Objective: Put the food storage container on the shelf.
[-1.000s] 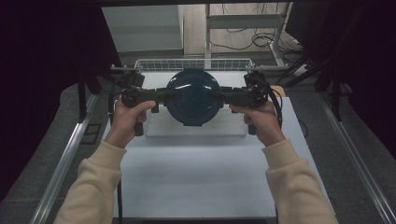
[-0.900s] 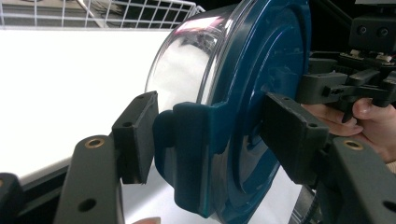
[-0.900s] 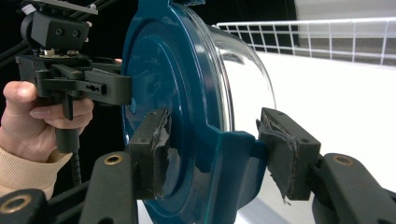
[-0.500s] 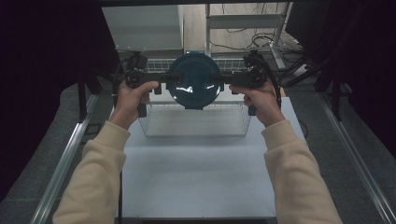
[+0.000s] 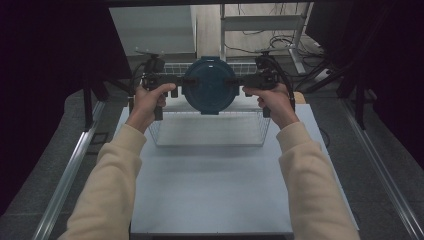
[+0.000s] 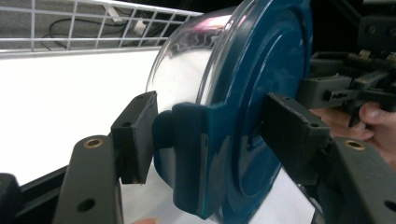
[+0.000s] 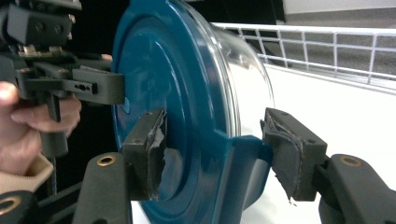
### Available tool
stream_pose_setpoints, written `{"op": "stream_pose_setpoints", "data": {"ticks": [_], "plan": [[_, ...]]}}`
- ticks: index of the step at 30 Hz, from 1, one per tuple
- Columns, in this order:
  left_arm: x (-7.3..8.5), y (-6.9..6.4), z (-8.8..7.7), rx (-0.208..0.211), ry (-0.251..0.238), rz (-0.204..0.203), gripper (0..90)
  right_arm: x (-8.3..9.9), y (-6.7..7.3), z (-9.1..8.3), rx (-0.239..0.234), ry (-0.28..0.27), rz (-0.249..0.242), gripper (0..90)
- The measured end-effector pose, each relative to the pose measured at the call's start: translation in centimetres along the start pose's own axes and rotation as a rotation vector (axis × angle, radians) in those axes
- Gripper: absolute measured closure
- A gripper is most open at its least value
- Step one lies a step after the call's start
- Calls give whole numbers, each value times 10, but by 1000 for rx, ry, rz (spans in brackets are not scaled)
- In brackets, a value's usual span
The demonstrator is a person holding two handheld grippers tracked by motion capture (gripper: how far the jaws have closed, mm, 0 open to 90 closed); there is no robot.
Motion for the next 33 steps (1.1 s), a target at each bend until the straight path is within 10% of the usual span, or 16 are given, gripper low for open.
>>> {"op": "stream_pose_setpoints", "data": {"ticks": [24, 33], "plan": [[-11, 44, 25, 103, -21, -234, 360, -5, -34, 29, -89, -17, 358, 378], [-9, 42, 26, 103, -28, -229, 351, -4, -32, 28, -68, -29, 345, 371]]}}
Point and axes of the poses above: each handheld gripper's, and its own axes: z roughly forward along the jaws, x roughly out of its underside, y roughly to its left, the point moved 4 cm from there along z, roughly forward along the jaws, and after that the axes turned 13 degrees about y, right-handed, at the moved point
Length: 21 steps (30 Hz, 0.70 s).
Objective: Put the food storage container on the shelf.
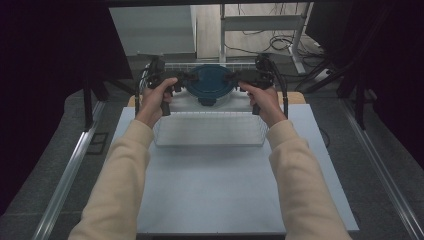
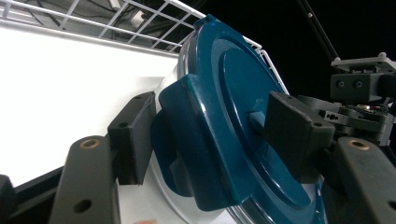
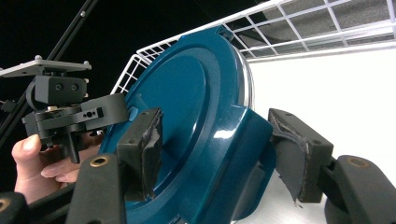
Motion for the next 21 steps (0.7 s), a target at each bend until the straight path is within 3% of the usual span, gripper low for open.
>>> {"op": "stream_pose_setpoints", "data": {"ticks": [3, 4, 5, 6, 7, 8, 9, 10, 11, 12, 13, 16, 17, 18, 19, 20, 21], "plan": [[1, -2, 1, -14, 6, 27, 326, 1, 1, -1, 16, -6, -23, 344], [1, -3, 2, -27, 5, 36, 289, 2, 3, -2, 66, -12, -49, 298], [1, -5, 1, -79, -15, 53, 269, 2, 4, -3, 86, -18, -62, 266], [1, -5, 1, -79, -15, 53, 240, 2, 4, -3, 86, -18, -62, 266], [1, -6, 0, -104, -22, 63, 229, 3, 7, -5, 156, -32, -97, 183], [1, -7, -2, -129, -34, 76, 229, 3, 7, -5, 156, -32, -97, 183], [2, -10, -7, -162, -63, 107, 220, 6, 12, -10, 223, -38, -140, 139], [2, -10, -7, -162, -63, 107, 217, 6, 12, -10, 223, -38, -140, 139], [3, -12, -12, -171, -77, 123, 213, 10, 16, -16, 292, -49, -176, 115], [3, -12, -12, -171, -77, 123, 209, 10, 16, -16, 292, -49, -176, 115], [7, -14, -19, -197, -70, 152, 207, 13, 18, -21, 329, -64, -201, 111], [13, -19, -25, -223, -71, 186, 203, 18, 20, -28, 332, -67, -235, 112], [21, -24, -32, -223, -73, 222, 204, 25, 22, -35, 333, -78, -288, 113], [21, -24, -32, -223, -73, 222, 204, 25, 22, -35, 333, -78, -288, 113], [24, -27, -34, -227, -76, 236, 205, 32, 23, -40, 327, -80, -324, 122], [29, -31, -38, -242, -75, 267, 205, 32, 23, -40, 327, -80, -324, 122], [38, -37, -42, -283, -76, 320, 209, 40, 22, -46, 327, -84, -362, 132]]}}
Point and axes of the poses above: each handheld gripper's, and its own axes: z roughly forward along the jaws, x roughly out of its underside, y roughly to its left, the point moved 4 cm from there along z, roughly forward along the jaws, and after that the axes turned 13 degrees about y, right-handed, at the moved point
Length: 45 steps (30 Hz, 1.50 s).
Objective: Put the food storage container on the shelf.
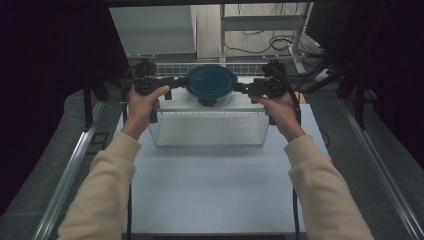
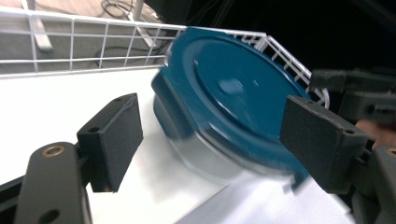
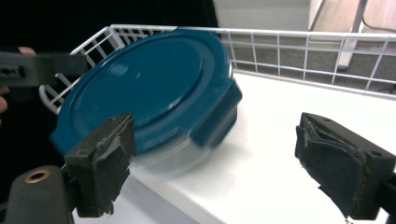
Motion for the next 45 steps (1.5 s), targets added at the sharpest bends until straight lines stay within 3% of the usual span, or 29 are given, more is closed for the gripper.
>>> {"op": "stream_pose_setpoints", "data": {"ticks": [1, 2, 6, 9, 10, 11, 14, 15, 16, 17, 18, 19, 21, 22, 26, 27, 28, 31, 34, 37, 38, 43, 45], "plan": [[0, 0, 0, 0, 0, 0, 213, 4, 0, -3, -1, -8, -11, 136], [7, -7, -6, -6, -7, 34, 216, 7, 0, -5, -4, -12, -15, 141], [17, -14, -10, 7, -11, 48, 219, 21, -1, -12, -32, -22, -29, 176], [28, -19, -12, -19, 1, 77, 220, 34, 1, -15, -30, -25, -72, 181], [39, -23, -14, -45, 12, 109, 219, 44, 3, -19, -13, -31, -106, 181], [39, -23, -14, -45, 12, 109, 220, 44, 3, -19, -13, -31, -106, 181], [56, -28, -19, -58, 11, 139, 220, 68, 8, -25, 7, -54, -147, 181], [65, -30, -21, -65, 10, 147, 220, 68, 8, -25, 7, -54, -147, 181], [72, -30, -22, -67, 13, 154, 221, 84, 11, -27, 15, -59, -163, 181], [80, -31, -23, -65, 14, 153, 221, 84, 11, -27, 15, -59, -163, 181], [94, -31, -24, -60, 23, 155, 220, 98, 13, -28, 11, -64, -160, 181], [94, -31, -24, -60, 23, 155, 220, 98, 13, -28, 11, -64, -160, 181], [110, -30, -25, -53, 29, 158, 220, 112, 14, -29, 13, -66, -160, 181], [129, -30, -24, -52, 43, 167, 220, 126, 16, -30, 22, -63, -169, 181], [160, -28, -21, -73, 65, 179, 217, 152, 20, -29, 28, -59, -186, 181], [160, -28, -21, -73, 65, 179, 216, 152, 20, -29, 28, -59, -186, 181], [177, -24, -17, -86, 80, 179, 216, 169, 20, -24, 38, -36, -193, 181], [190, -20, -14, -94, 92, 171, 212, 184, 19, -20, 42, -11, -198, 181], [214, -13, -9, -83, 111, 132, 206, 210, 16, -13, 37, 15, -177, 180], [224, -10, -6, -83, 122, 116, 206, 222, 15, -8, 37, 31, -162, 177], [236, -6, 0, -90, 151, 107, 206, 233, 15, -5, 42, 54, -159, 174], [257, -2, 12, -107, 180, 84, 211, 262, 10, 2, 74, 87, -141, 173], [263, 0, 17, -106, 206, 78, 209, 265, 9, 3, 76, 93, -138, 173]]}}
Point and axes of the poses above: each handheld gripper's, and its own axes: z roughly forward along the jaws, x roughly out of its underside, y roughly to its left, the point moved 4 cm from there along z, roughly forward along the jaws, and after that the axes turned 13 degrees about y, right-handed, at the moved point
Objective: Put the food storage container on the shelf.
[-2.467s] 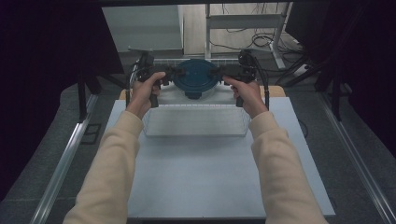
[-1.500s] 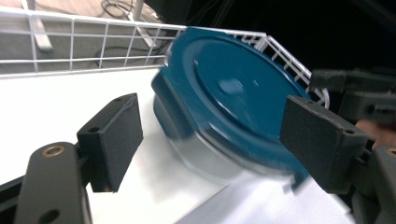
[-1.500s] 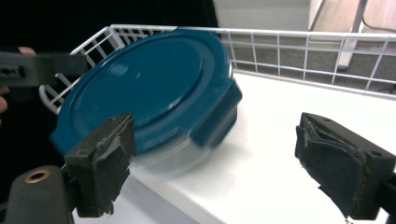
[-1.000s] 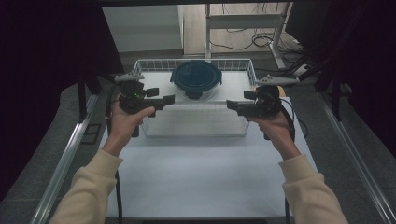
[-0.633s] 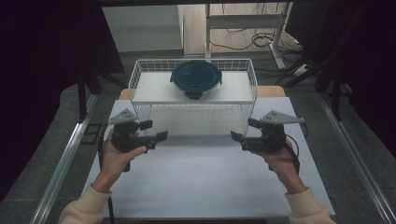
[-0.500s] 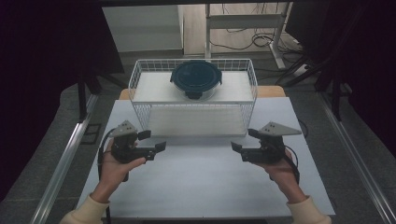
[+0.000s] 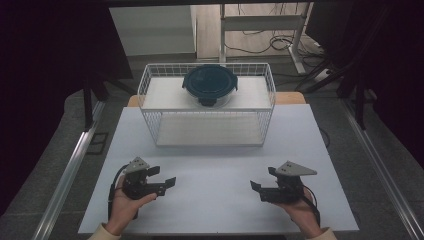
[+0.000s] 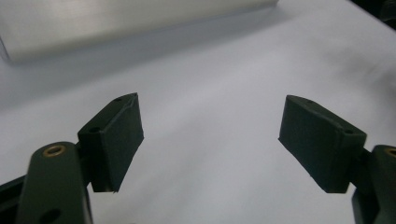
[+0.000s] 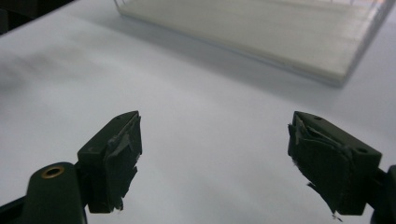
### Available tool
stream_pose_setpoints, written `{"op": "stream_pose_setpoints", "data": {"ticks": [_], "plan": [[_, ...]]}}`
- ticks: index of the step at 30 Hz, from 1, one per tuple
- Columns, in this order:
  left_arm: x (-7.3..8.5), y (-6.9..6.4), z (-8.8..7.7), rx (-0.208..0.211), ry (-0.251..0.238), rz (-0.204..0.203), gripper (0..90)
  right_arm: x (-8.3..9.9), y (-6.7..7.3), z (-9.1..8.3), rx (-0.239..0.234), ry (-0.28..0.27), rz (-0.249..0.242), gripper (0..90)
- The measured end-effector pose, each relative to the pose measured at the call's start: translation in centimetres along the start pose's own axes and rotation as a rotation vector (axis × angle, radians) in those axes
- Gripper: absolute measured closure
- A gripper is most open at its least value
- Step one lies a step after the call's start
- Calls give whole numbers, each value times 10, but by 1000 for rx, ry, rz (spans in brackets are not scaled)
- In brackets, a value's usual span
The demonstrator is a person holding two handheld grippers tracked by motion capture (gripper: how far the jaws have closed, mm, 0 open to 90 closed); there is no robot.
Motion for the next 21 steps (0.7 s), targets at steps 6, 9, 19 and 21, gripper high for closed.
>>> {"op": "stream_pose_setpoints", "data": {"ticks": [6, 9, 19, 21], "plan": [[1, 1, -1, -30, -13, 8, 209, 3, 2, 1, 0, -8, 4, 171], [1, 4, -1, -31, -18, 1, 209, 3, 2, 1, 5, -11, 0, 171], [0, 10, 1, -20, -14, -31, 208, 5, -5, 1, 19, -8, 9, 165], [1, 13, 2, -21, -12, -40, 207, 3, -8, 0, 25, -15, 0, 162]]}}
Point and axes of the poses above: each handheld gripper's, and its own axes: z roughly forward along the jaws, x roughly out of its underside, y roughly to its left, the point moved 4 cm from there along z, roughly forward along the jaws, and after that the axes turned 13 degrees about y, right-handed, at the moved point
